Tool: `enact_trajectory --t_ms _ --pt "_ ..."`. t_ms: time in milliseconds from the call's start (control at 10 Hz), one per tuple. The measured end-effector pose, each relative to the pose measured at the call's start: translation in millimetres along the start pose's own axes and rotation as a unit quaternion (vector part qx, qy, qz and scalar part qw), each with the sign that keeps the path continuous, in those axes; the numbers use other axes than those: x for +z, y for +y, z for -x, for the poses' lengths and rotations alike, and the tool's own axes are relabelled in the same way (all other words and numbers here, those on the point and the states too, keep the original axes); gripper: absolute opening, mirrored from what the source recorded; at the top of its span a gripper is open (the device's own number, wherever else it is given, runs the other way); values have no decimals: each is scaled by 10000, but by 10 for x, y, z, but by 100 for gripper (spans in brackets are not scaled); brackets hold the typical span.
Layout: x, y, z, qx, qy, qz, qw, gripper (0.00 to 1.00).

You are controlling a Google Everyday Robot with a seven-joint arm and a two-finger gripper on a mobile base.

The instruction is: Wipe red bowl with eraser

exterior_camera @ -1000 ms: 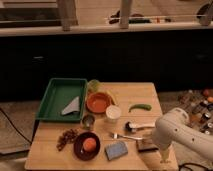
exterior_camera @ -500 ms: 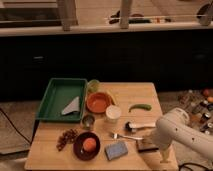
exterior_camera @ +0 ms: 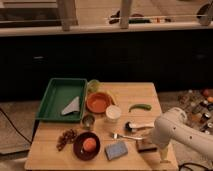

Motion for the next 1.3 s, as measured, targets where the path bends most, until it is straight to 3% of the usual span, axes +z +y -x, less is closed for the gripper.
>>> enact_trajectory --t_ms 300,400,1100,1300 --pt "81 -41 -2 146 61 -62 9999 79" --pt "104 -43 -12 251 75 -125 9996 75" --pt "111 -2 -131 560 67 -260 9981 4" --pt "46 -9 -144 533 57 -291 9981 0"
